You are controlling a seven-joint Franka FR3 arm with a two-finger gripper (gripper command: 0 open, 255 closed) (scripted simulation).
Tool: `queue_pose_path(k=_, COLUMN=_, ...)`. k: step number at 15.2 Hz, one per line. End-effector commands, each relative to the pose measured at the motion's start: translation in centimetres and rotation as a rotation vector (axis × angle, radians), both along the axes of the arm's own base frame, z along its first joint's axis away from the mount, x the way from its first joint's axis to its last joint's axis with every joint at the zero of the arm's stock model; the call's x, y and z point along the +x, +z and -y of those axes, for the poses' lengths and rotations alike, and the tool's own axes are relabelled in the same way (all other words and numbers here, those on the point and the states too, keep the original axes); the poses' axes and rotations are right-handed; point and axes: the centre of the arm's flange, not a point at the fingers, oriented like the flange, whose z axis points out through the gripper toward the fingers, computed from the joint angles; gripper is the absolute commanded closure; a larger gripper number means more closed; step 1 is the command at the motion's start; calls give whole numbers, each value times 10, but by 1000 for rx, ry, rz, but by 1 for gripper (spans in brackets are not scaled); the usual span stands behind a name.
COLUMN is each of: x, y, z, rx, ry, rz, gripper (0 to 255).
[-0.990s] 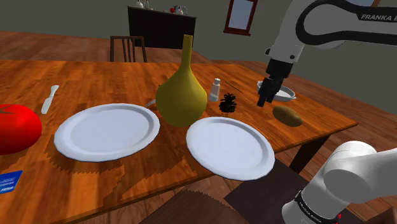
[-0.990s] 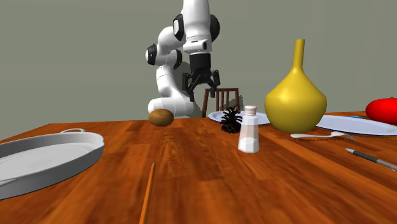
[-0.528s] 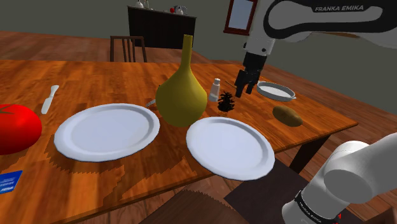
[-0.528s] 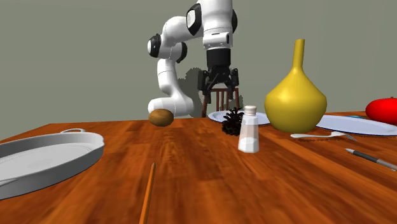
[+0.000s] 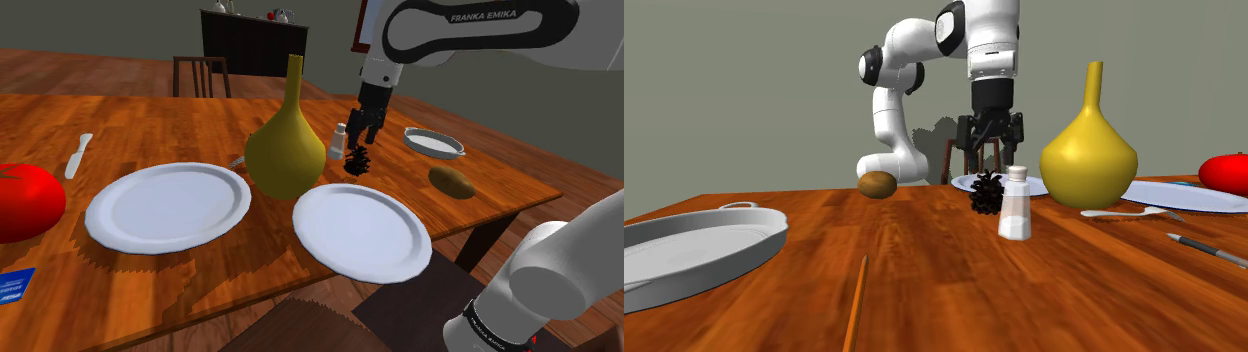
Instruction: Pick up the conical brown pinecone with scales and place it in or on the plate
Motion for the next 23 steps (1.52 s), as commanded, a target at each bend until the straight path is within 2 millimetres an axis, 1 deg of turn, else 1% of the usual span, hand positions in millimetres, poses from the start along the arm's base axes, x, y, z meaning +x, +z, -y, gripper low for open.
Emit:
queue_pose_path(k=1, x=0, y=-10, z=0, rx=0, ry=0, rz=1, gripper=0)
queue_pose_path(k=4, x=-1, y=-24, z=-1, rx=0, ry=0, rz=1, gripper=0)
queue_pose_path(k=11, x=-1, y=-23, z=-1, rx=0, ry=0, rz=1, gripper=0)
queue_pose_path(k=12, x=-1, y=-23, z=-1, rx=0, ry=0, rz=1, gripper=255)
queue_pose_path(k=21, x=-1, y=-24, z=-1, rx=0, ry=0, rz=1, gripper=255)
queue_pose_path(k=23, x=-1, y=-13, z=-1, rx=0, ry=0, rz=1, gripper=255)
